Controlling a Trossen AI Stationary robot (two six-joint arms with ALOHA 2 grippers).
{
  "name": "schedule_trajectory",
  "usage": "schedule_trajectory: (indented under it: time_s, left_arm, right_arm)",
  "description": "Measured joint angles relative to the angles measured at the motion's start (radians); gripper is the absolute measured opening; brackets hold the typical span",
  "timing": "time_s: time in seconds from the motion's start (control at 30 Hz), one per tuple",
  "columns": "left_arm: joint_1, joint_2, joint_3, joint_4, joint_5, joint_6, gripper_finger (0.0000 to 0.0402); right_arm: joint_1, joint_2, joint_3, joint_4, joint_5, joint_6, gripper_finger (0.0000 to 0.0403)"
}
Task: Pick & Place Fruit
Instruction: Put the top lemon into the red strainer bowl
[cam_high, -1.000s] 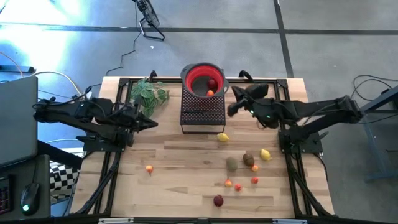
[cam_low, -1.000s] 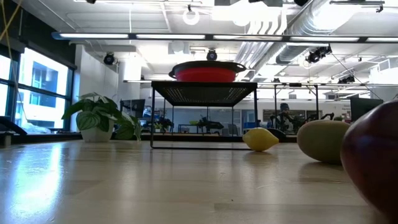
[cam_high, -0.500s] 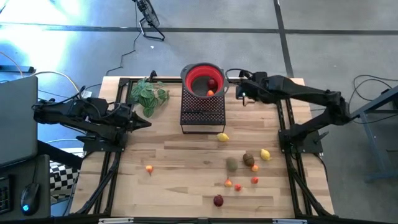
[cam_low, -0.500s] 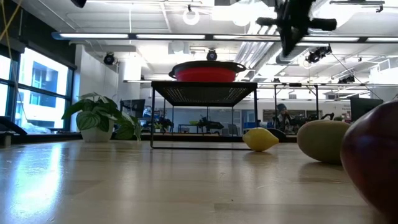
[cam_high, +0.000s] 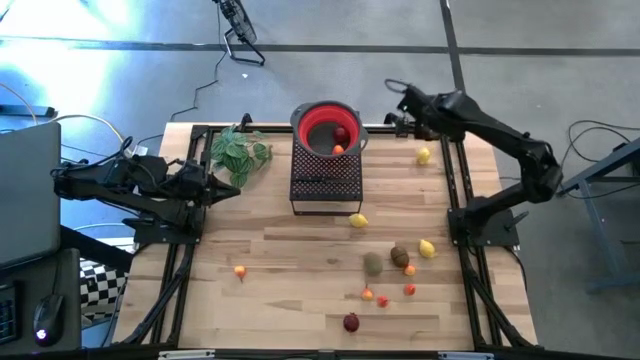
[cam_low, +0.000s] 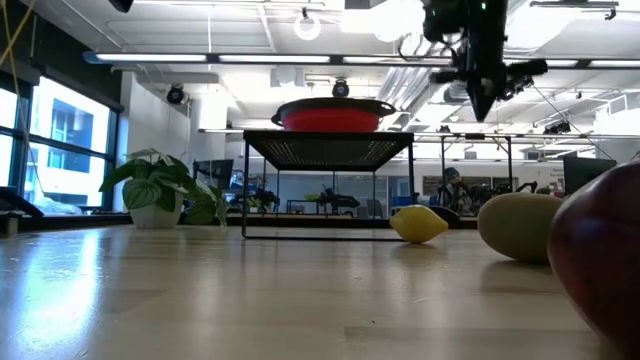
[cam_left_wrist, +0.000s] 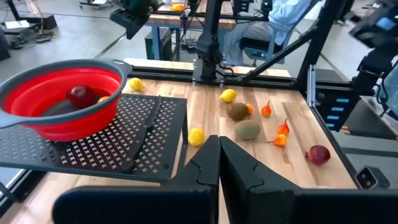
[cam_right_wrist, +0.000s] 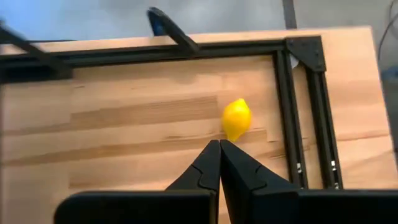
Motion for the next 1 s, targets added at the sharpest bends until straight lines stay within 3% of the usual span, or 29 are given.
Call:
schedule_trajectory:
  time_s: [0.2, 0.33, 0.63, 0.83, 1.0]
  left_arm:
    - [0.0, 0.0, 0.0, 0.0, 0.0, 0.0, 0.0]
    - [0.0, 0.0, 0.0, 0.0, 0.0, -0.023, 0.0]
    - [0.0, 0.0, 0.0, -0.002, 0.0, -0.045, 0.0]
    - [0.0, 0.0, 0.0, -0.004, 0.0, -0.045, 0.0]
    - [0.0, 0.0, 0.0, -0.011, 0.0, -0.046, 0.0]
  right_arm:
    - [-0.142, 0.0, -0.129, 0.231, -0.205, -0.124, 0.0003]
    - [-0.178, 0.0, -0.188, 0.31, -0.209, -0.139, 0.0003]
    - [-0.235, 0.048, -0.197, 0.271, -0.159, -0.121, 0.0007]
    - [-0.274, 0.102, -0.197, 0.353, -0.257, -0.145, 0.0011]
    - [-0.295, 0.159, -0.197, 0.357, -0.255, -0.145, 0.0011]
